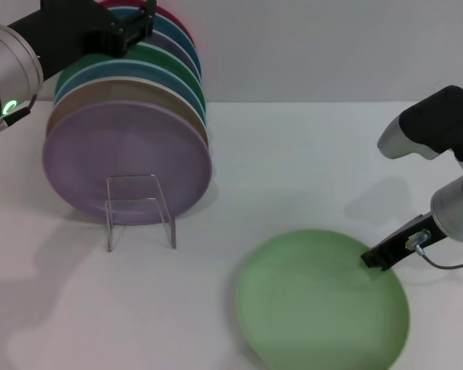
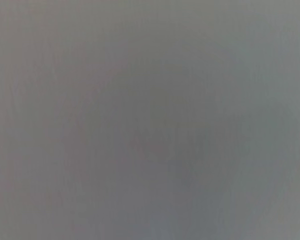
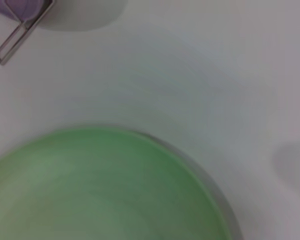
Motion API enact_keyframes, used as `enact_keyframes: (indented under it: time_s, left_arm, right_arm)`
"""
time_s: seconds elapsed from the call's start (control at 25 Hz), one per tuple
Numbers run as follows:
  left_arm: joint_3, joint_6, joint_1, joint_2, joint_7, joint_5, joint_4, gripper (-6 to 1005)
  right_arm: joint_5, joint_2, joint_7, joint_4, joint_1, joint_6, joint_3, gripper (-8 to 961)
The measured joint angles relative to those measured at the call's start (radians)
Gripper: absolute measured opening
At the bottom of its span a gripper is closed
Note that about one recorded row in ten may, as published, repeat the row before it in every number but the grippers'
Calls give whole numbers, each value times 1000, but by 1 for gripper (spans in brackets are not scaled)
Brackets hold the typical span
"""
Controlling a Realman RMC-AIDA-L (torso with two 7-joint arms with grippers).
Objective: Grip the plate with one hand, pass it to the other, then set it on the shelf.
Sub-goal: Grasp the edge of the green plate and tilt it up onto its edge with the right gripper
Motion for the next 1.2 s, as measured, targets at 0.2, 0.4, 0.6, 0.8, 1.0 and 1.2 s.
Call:
enact_keyframes:
  time_s: [0.2,0.4,0.6,0.8,1.0,1.2]
  left_arm:
    - [0,0,0,0,0,1,0,702]
    - [1,0,0,0,0,2,-6,703]
    - [1,0,0,-1,0,-1,-10,703]
    - [-3,-28,-7,-1,0,-5,-16,702]
    - [-39,-141,-40,-3,-4,-6,-18,697]
    - [-69,-244,-68,-2,-7,-6,-20,704]
  right_arm:
    - [19,0,0,22,-16,-10,5,59]
    - [28,0,-12,54,-33,-16,8,47]
    - [70,0,-40,170,-95,-31,14,42]
    - [117,1,-106,270,-168,-64,25,19]
    - [199,2,-198,316,-243,-128,24,19]
    - [241,5,-279,370,-304,-169,18,19]
